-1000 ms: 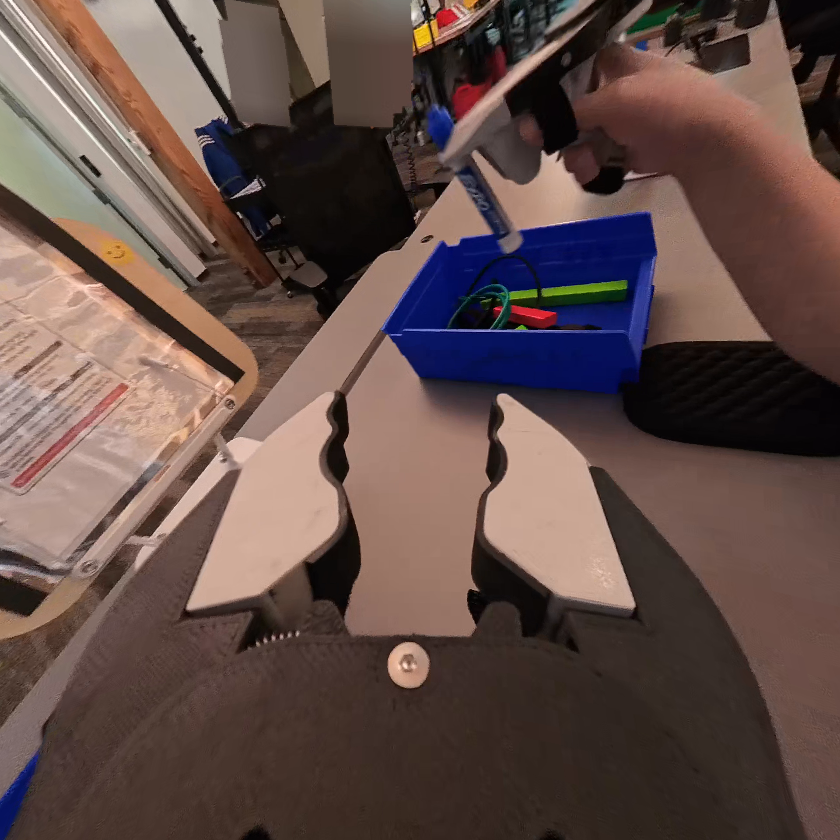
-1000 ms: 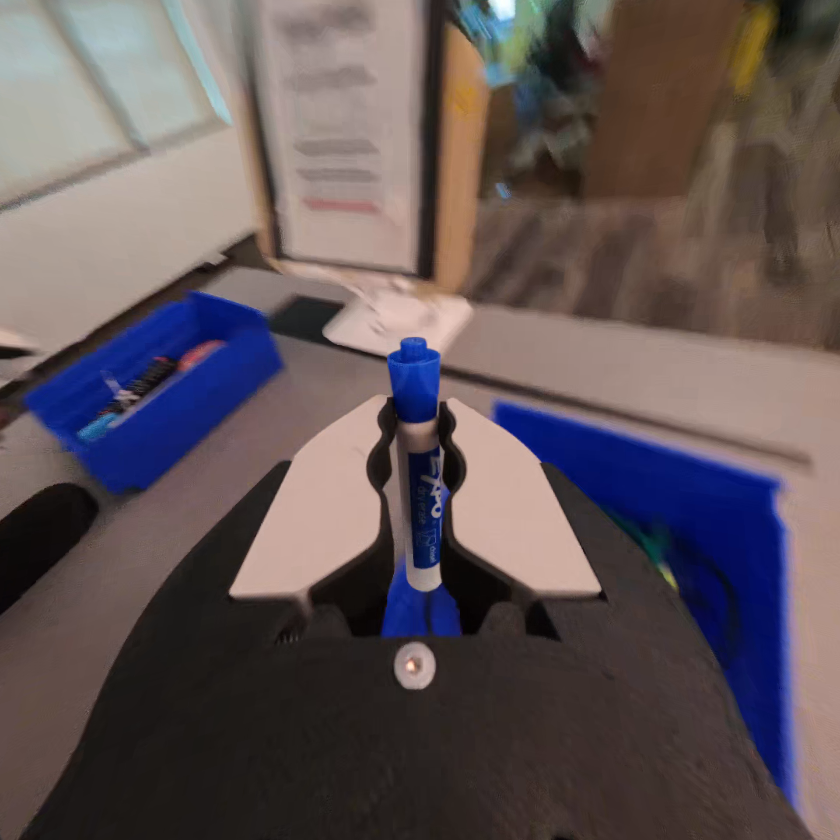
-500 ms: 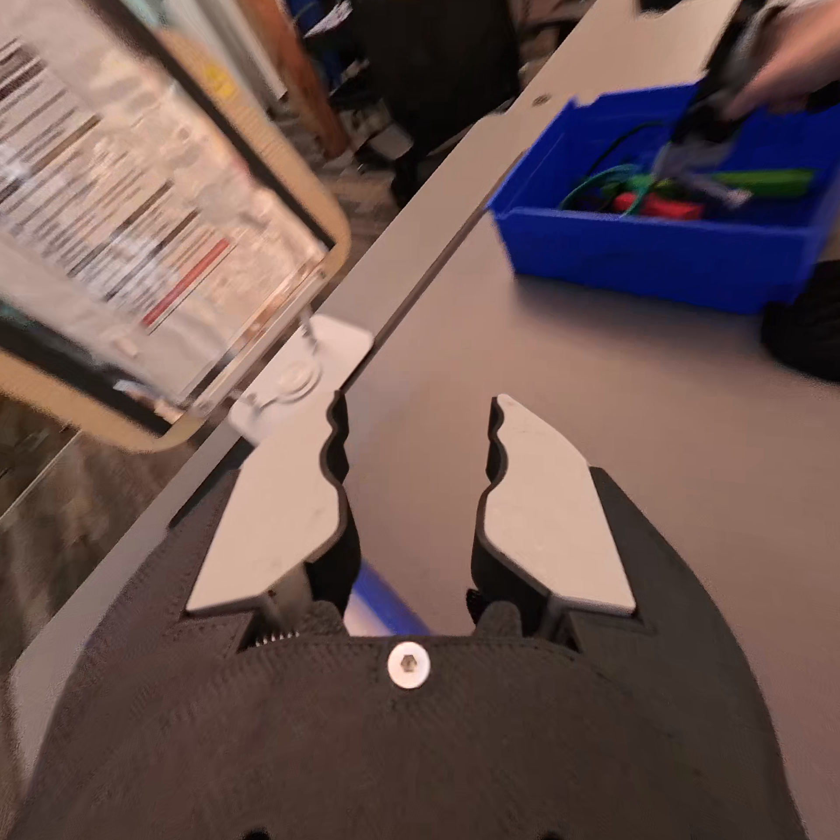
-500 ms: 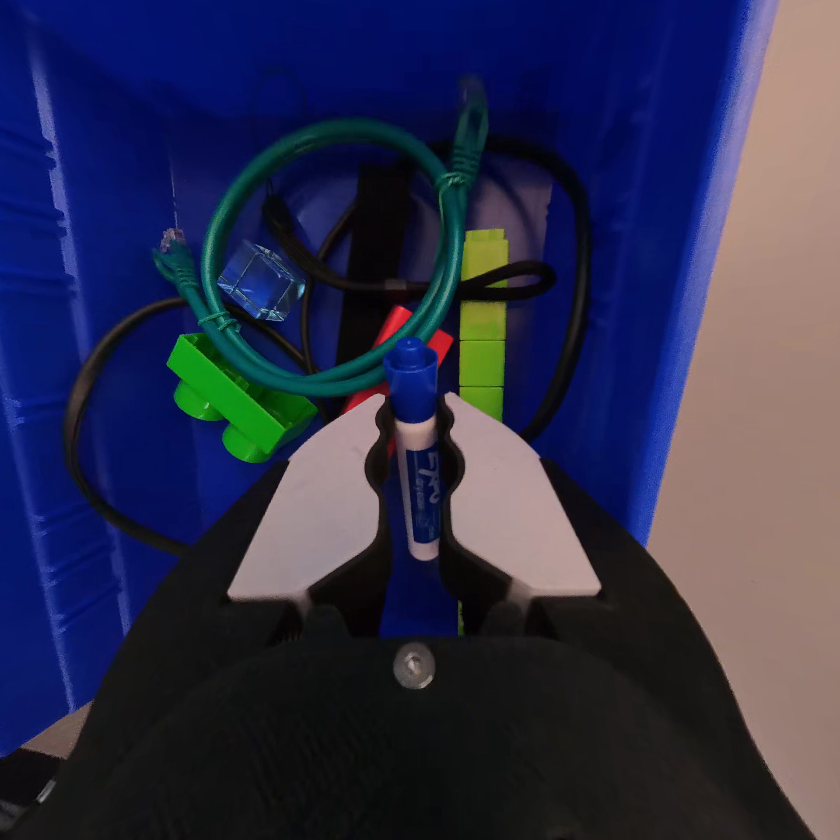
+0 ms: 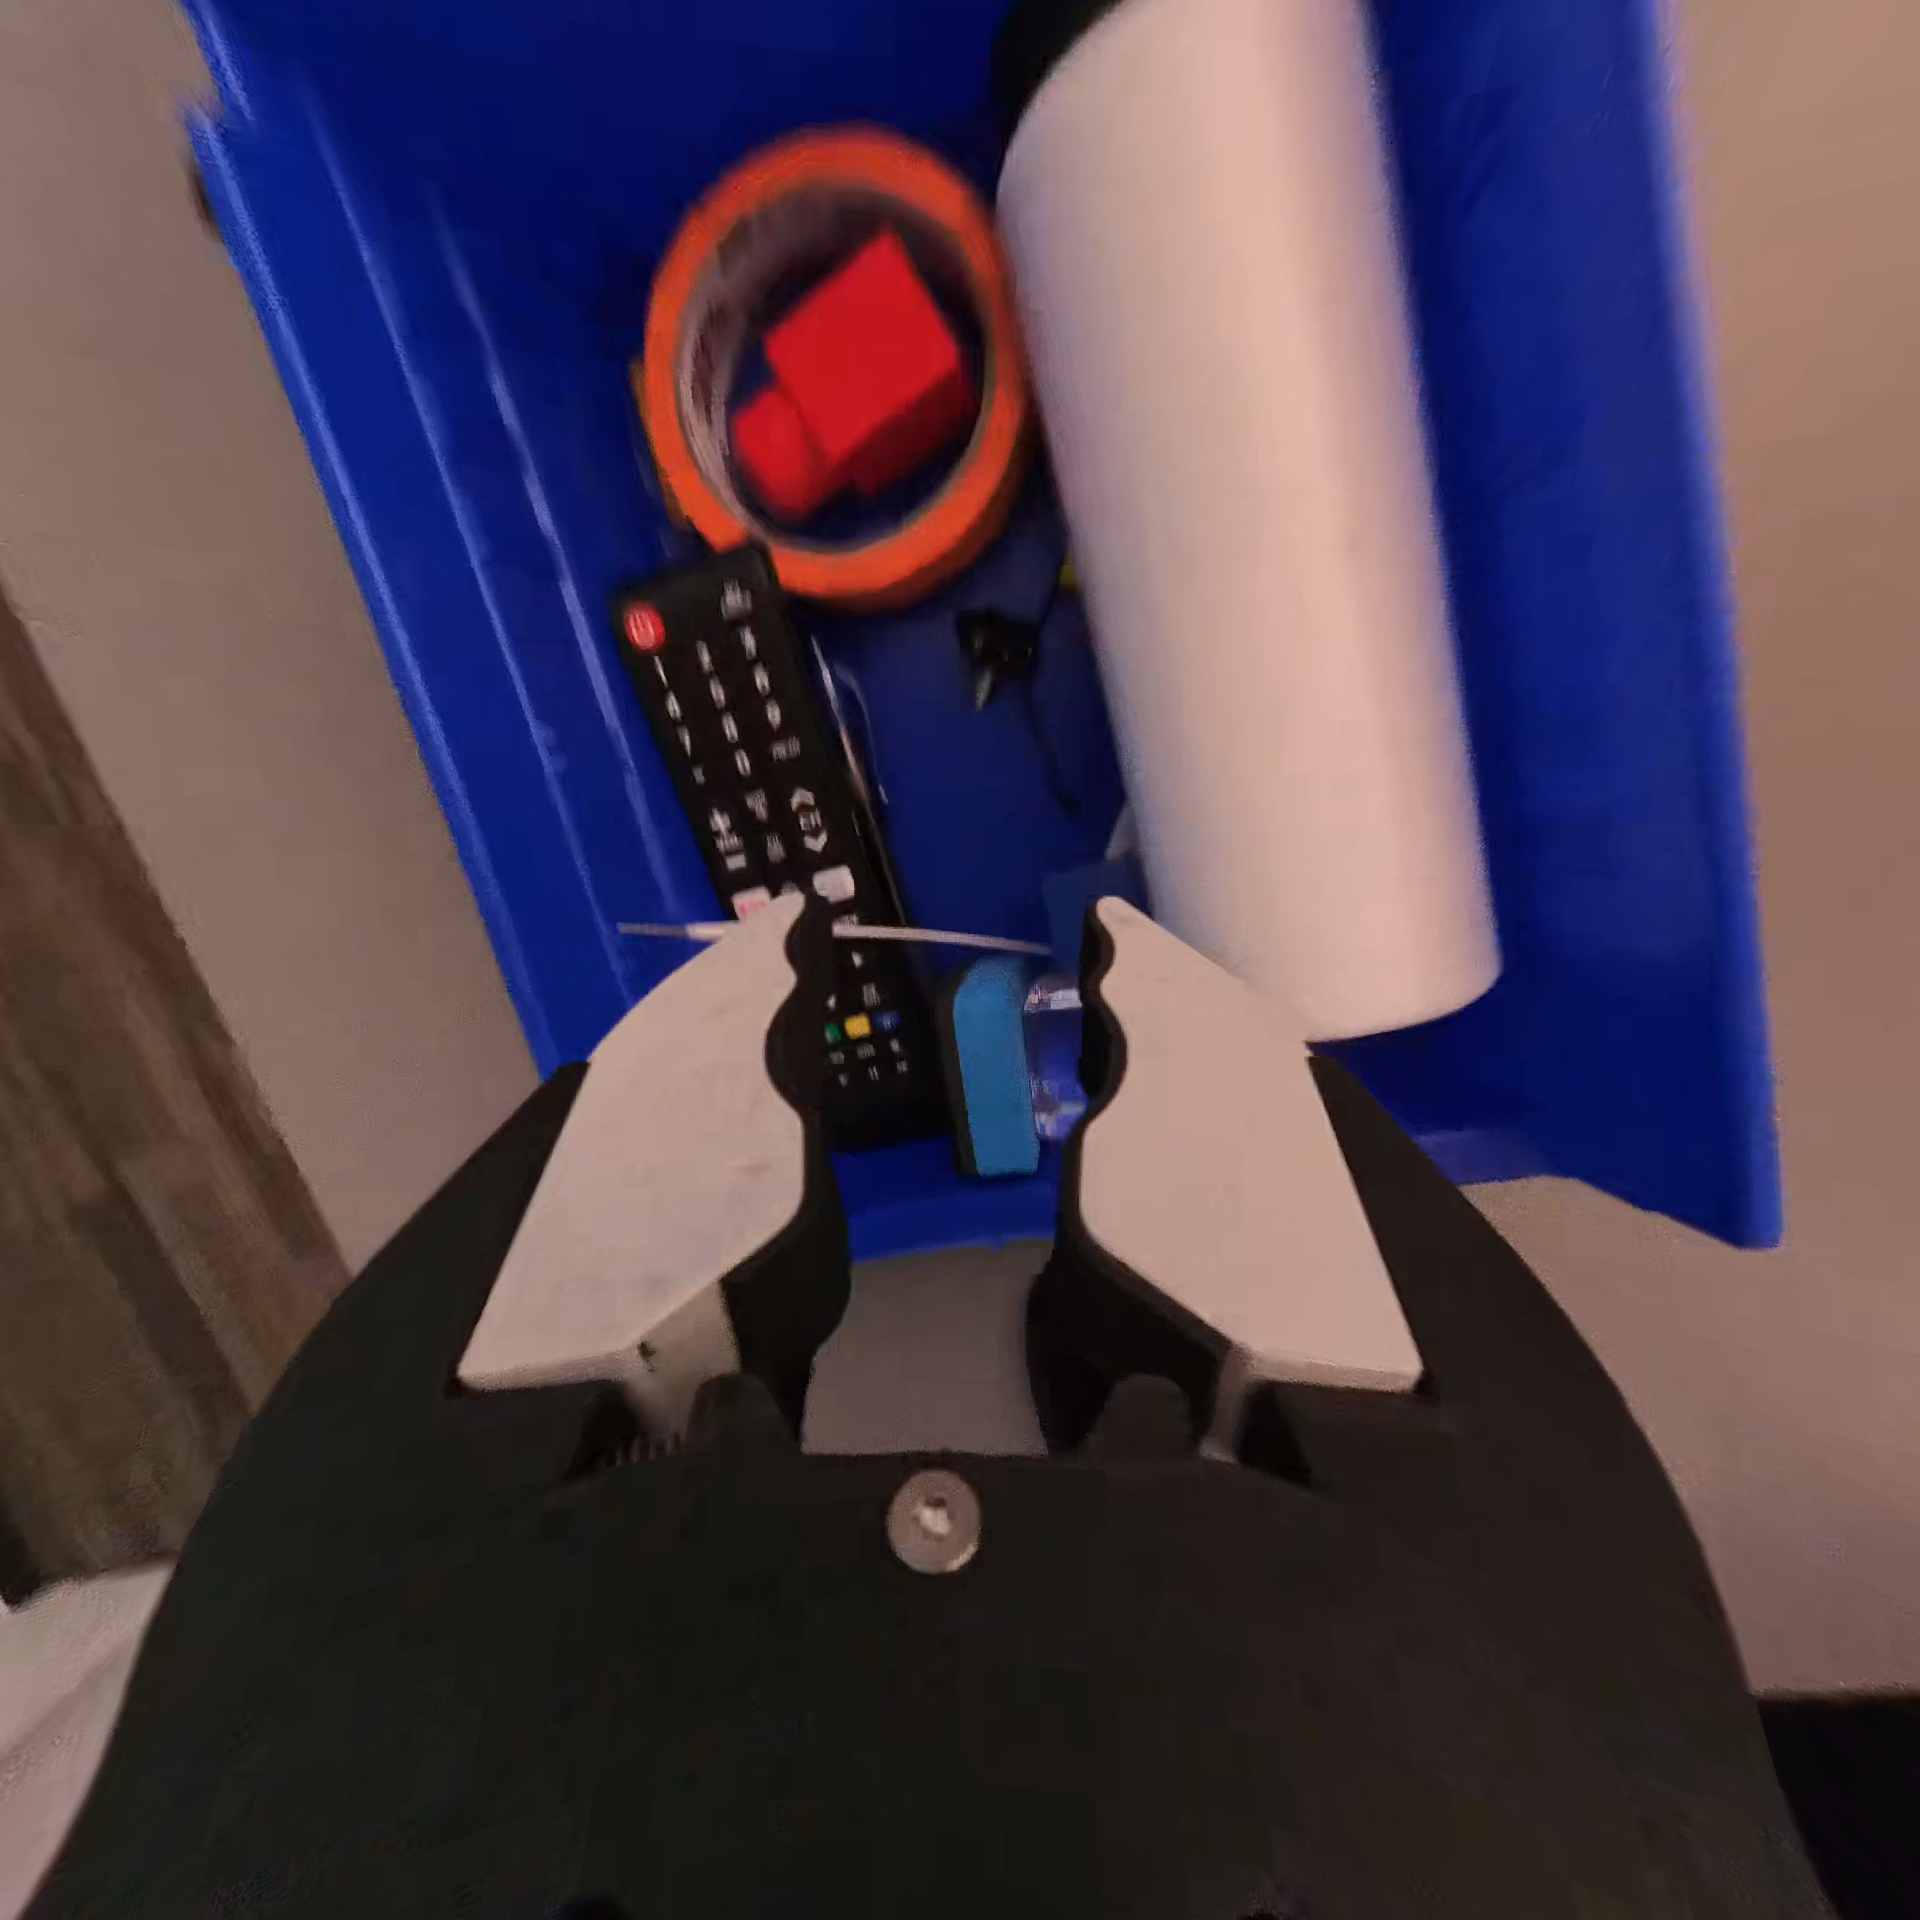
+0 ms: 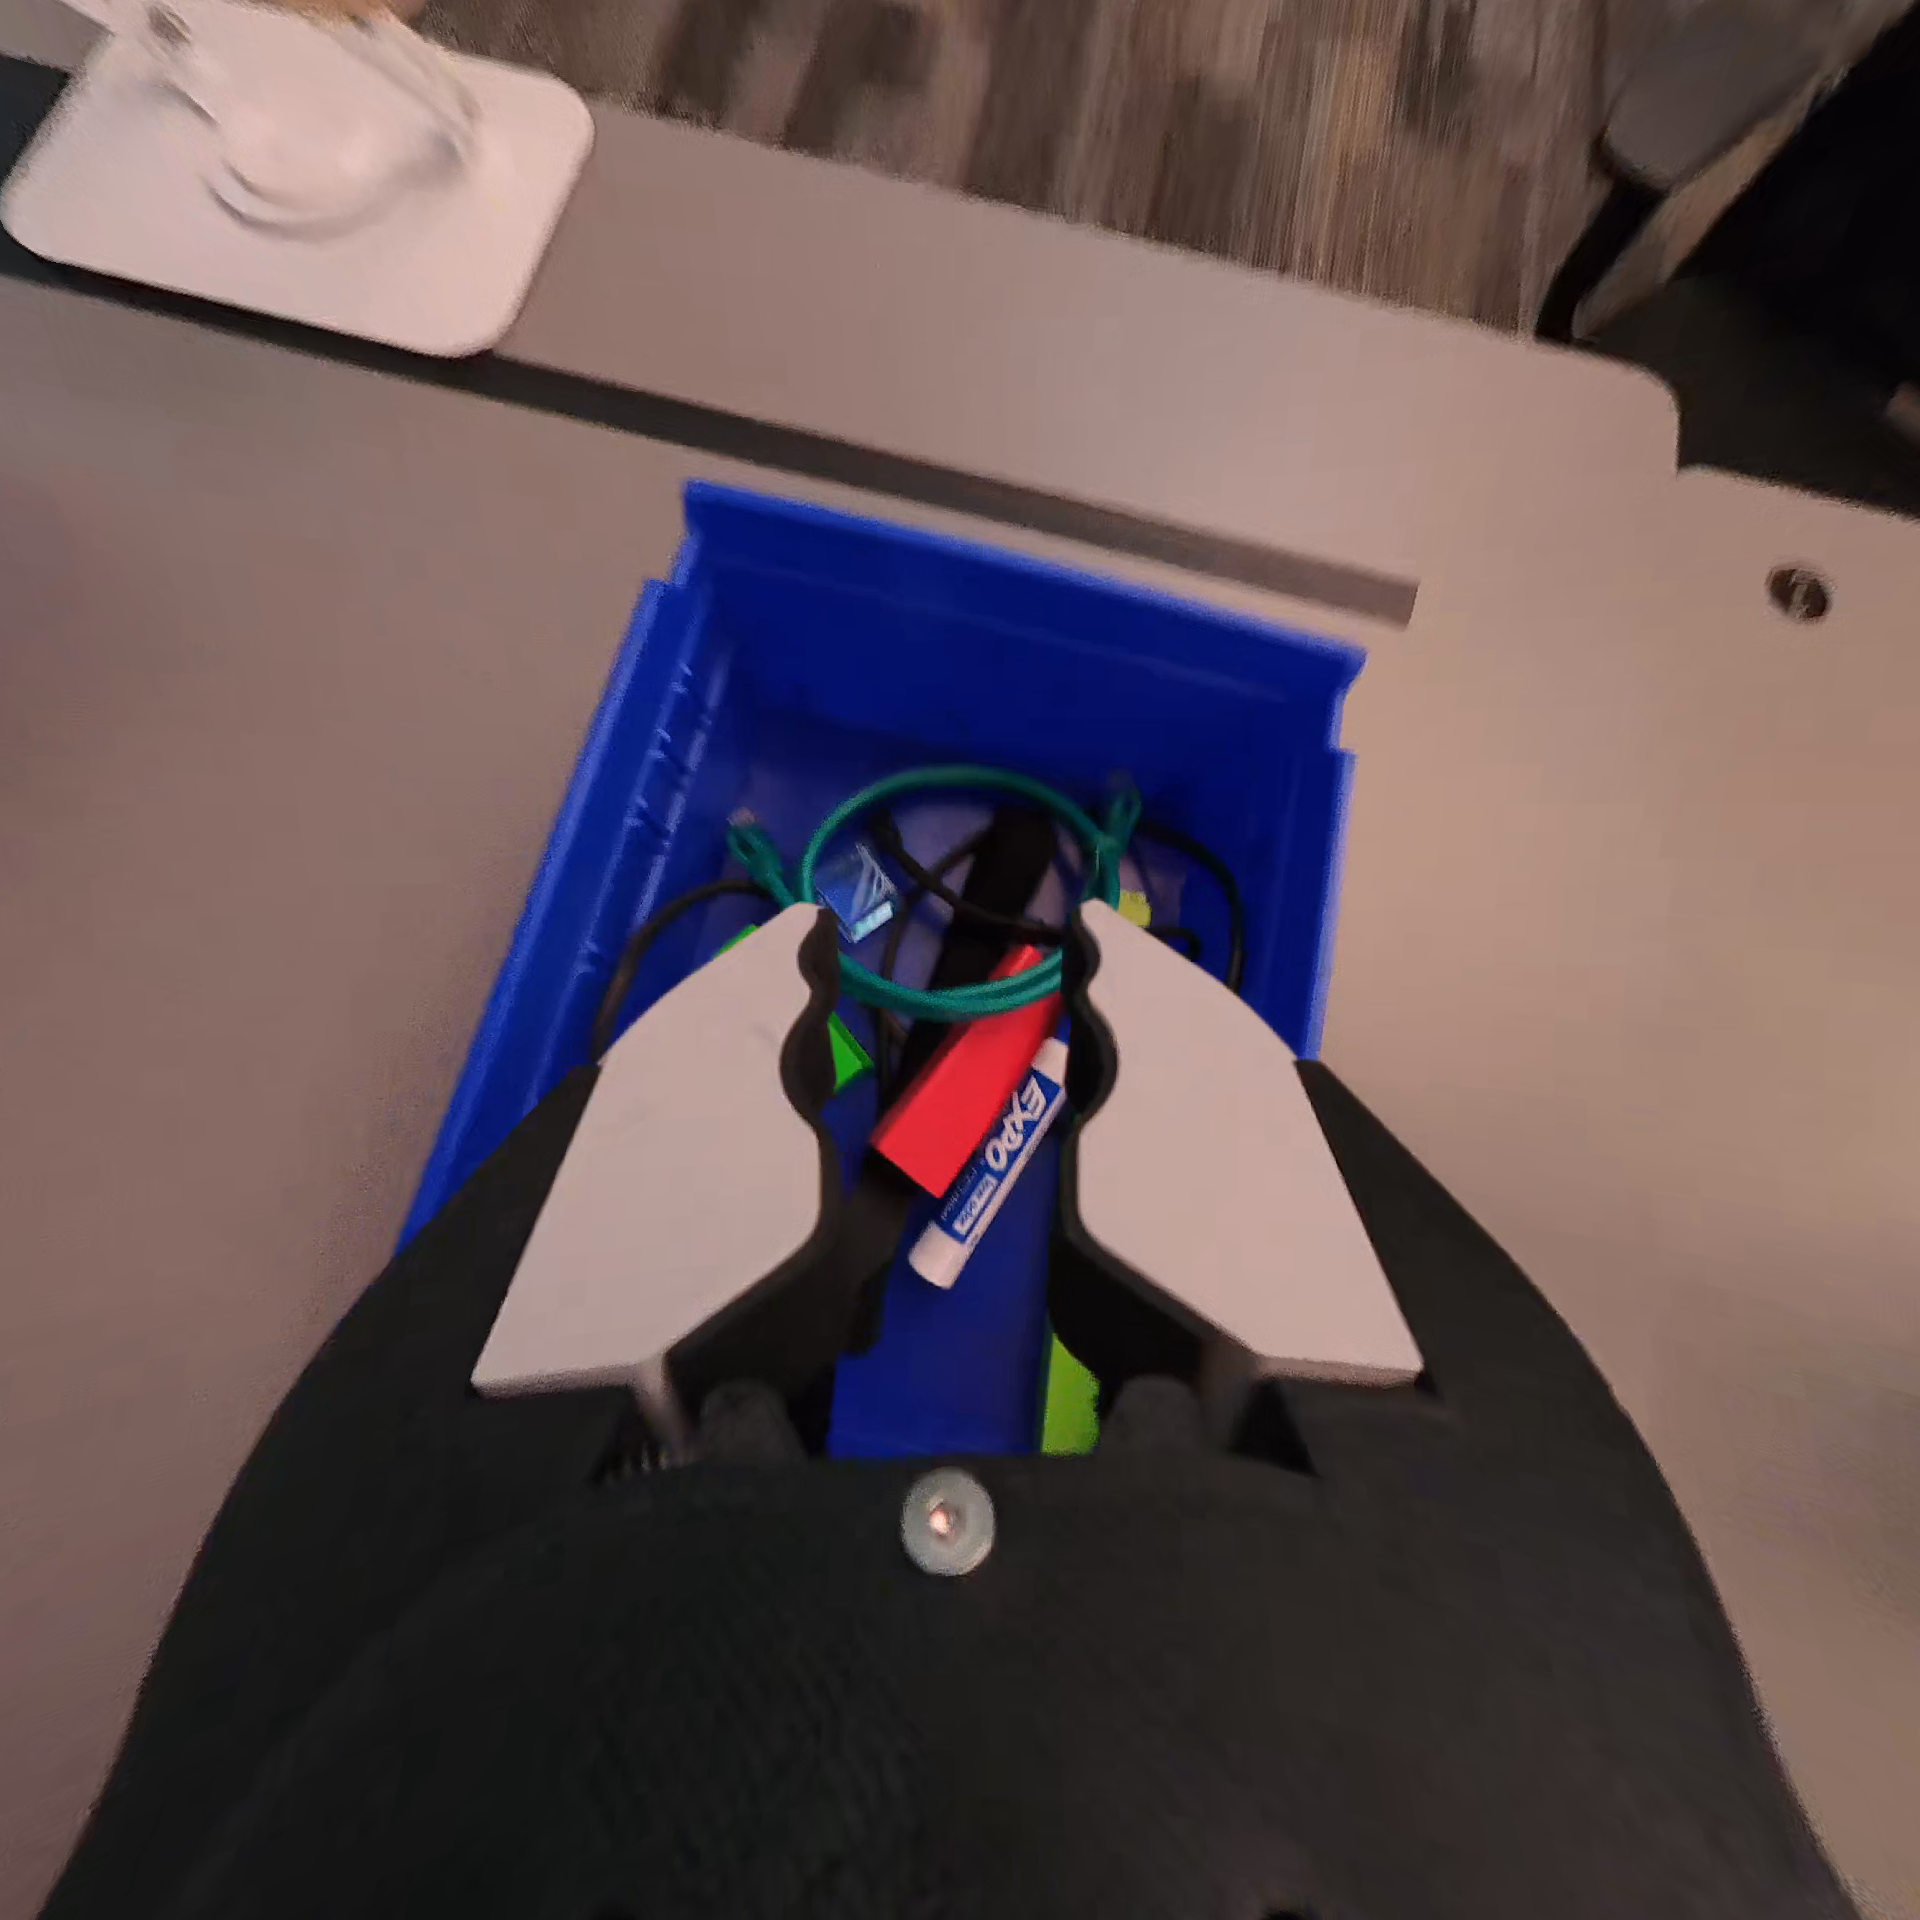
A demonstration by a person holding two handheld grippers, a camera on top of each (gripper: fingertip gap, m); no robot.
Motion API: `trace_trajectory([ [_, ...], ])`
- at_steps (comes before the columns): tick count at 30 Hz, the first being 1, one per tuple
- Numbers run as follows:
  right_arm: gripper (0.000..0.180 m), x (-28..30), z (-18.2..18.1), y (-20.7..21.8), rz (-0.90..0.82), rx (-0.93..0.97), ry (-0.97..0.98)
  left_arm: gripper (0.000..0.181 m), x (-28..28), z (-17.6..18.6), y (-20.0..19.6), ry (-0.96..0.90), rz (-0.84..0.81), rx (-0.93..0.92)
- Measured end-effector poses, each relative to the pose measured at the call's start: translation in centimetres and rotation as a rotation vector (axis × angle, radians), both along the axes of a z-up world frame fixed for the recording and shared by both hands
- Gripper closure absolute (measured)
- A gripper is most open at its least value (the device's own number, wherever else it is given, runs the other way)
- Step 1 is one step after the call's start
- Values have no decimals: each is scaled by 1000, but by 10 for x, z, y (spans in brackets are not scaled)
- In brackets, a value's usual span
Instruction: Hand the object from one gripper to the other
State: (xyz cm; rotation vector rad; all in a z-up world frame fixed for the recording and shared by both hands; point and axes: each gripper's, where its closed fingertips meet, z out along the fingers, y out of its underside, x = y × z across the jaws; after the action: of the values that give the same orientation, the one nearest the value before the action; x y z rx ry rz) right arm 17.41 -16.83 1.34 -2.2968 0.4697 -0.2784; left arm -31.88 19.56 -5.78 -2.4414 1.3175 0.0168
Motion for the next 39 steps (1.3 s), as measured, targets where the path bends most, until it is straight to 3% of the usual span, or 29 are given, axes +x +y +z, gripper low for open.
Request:
trace_trajectory([
  [4, 138, -8, 16, 3, 21, 35, -56, 136, -26, -14, -2, 74, 96, -93],
  [7, 138, -7, 14, 3, 20, 17, -63, 140, -32, -17, -5, 82, 128, -126],
  [9, 138, -6, 10, 4, 25, 5, -59, 152, -32, -22, -6, 75, 148, -161],
  [11, 138, -5, 5, 2, 23, -19, -51, 151, -34, -28, -11, 81, 159, -212],
  [18, 137, -3, -5, 1, 26, -61, -36, 137, -44, -44, -27, 175, 111, -313],
  [29, 138, -4, -11, 0, 35, -95, -30, 159, -46, -54, -34, 205, 90, -399],
  [34, 139, -6, -12, 2, 42, -113, -40, 160, -46, -30, -36, 153, 136, -361],
  [39, 139, -9, -8, 11, 46, -88, -56, 160, -4, 40, -52, -115, 20, -146],
])
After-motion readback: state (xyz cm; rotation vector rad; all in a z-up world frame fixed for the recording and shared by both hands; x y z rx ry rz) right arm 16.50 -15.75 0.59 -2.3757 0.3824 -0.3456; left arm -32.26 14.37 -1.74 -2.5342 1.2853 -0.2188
